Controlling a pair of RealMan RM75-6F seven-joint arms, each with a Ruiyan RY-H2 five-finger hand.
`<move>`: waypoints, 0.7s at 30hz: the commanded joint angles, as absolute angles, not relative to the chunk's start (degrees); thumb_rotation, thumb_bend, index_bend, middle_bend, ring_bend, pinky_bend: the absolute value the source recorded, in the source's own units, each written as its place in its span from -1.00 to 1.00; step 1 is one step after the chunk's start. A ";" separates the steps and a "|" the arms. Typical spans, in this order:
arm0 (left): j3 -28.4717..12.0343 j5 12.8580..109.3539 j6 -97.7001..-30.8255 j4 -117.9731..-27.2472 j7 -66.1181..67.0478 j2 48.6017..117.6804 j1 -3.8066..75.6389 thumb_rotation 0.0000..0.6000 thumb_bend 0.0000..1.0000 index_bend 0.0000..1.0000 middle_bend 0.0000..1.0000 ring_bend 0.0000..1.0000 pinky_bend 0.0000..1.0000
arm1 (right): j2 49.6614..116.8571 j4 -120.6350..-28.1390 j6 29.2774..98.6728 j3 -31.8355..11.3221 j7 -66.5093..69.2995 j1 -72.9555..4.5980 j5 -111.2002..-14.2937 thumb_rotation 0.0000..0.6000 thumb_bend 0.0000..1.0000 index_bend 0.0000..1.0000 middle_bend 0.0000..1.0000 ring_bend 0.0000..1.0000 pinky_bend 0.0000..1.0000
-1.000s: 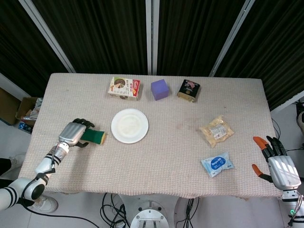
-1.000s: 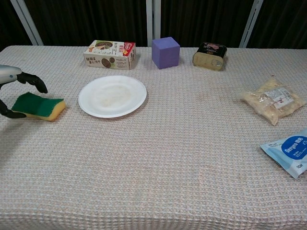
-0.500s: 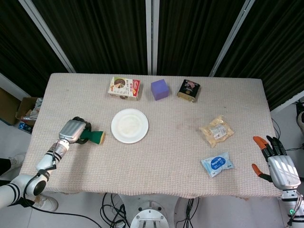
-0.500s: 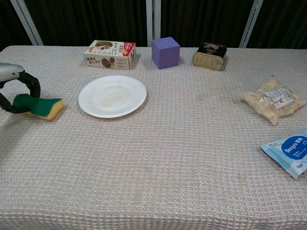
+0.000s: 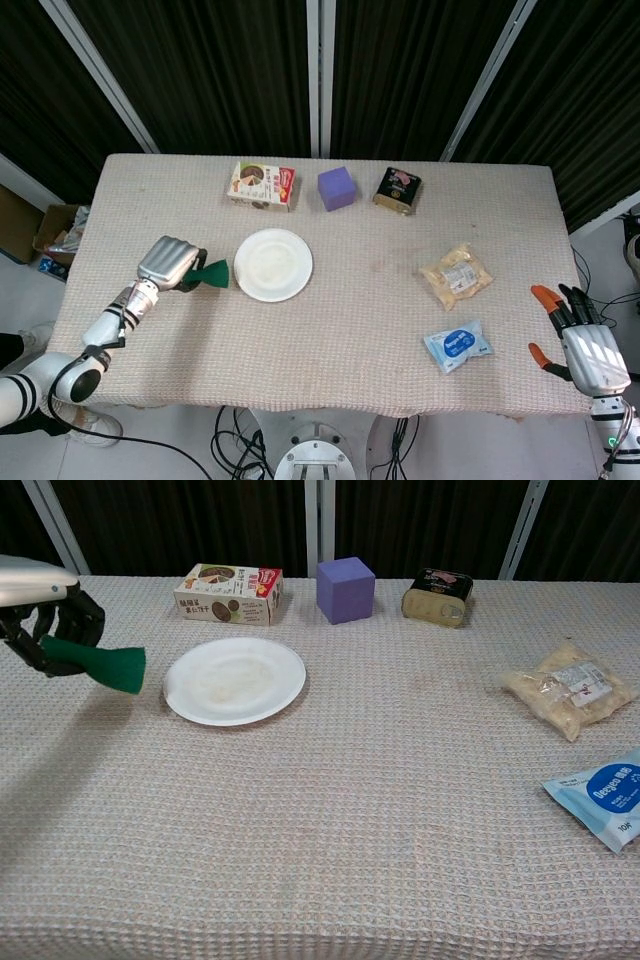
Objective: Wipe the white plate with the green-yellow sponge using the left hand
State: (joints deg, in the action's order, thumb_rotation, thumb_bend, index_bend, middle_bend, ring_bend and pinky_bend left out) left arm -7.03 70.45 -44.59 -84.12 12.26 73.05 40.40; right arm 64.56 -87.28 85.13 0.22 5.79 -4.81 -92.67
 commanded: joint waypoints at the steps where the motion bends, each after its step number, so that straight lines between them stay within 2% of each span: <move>1: -9.16 62.96 -40.70 -87.86 19.36 72.31 45.45 1.00 0.10 0.16 0.32 0.08 0.11 | 64.85 -86.70 84.91 0.28 6.26 -4.80 -92.44 1.00 -0.57 -0.77 -0.72 -1.00 -1.00; 9: -6.93 46.64 -36.24 -86.45 30.57 75.70 54.46 1.00 0.10 0.16 0.32 0.08 0.08 | 64.72 -86.15 84.96 0.25 6.81 -4.55 -91.91 1.00 -0.57 -0.77 -0.72 -1.00 -1.00; 21: 0.88 25.22 -36.23 -79.47 42.04 84.75 67.10 1.00 0.10 0.16 0.33 0.09 0.04 | 64.67 -85.93 83.85 0.11 6.97 -4.75 -90.88 1.00 -0.57 -0.77 -0.72 -1.00 -1.00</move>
